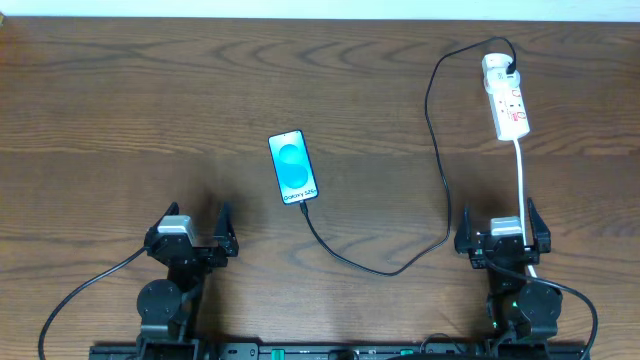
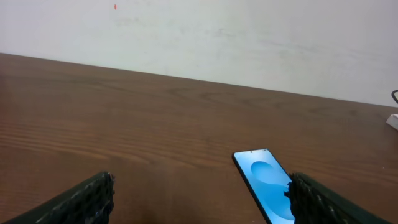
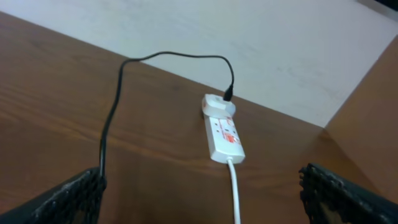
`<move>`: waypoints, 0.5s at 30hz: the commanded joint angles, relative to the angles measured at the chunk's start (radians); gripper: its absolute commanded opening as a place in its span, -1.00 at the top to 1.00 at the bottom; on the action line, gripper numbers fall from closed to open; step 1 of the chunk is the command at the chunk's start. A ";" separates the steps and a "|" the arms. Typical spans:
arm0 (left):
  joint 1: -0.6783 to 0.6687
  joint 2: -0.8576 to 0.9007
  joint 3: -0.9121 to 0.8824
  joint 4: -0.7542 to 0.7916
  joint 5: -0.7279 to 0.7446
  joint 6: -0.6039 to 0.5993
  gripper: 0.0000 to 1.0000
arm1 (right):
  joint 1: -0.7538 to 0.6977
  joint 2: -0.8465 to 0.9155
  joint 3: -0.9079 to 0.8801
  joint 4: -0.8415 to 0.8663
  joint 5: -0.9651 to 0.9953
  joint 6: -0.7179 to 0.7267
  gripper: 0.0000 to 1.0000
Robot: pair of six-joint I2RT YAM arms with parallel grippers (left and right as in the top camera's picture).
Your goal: Plug charger to phone and switch on socket
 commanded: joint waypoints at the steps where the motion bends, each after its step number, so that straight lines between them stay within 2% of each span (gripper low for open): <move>1: 0.004 -0.006 -0.014 -0.037 0.013 0.016 -0.79 | -0.014 -0.009 -0.004 -0.003 -0.004 0.020 -0.96; 15: 0.004 -0.006 -0.014 -0.037 0.013 0.016 -0.79 | -0.014 -0.009 -0.004 -0.002 -0.005 0.020 -0.98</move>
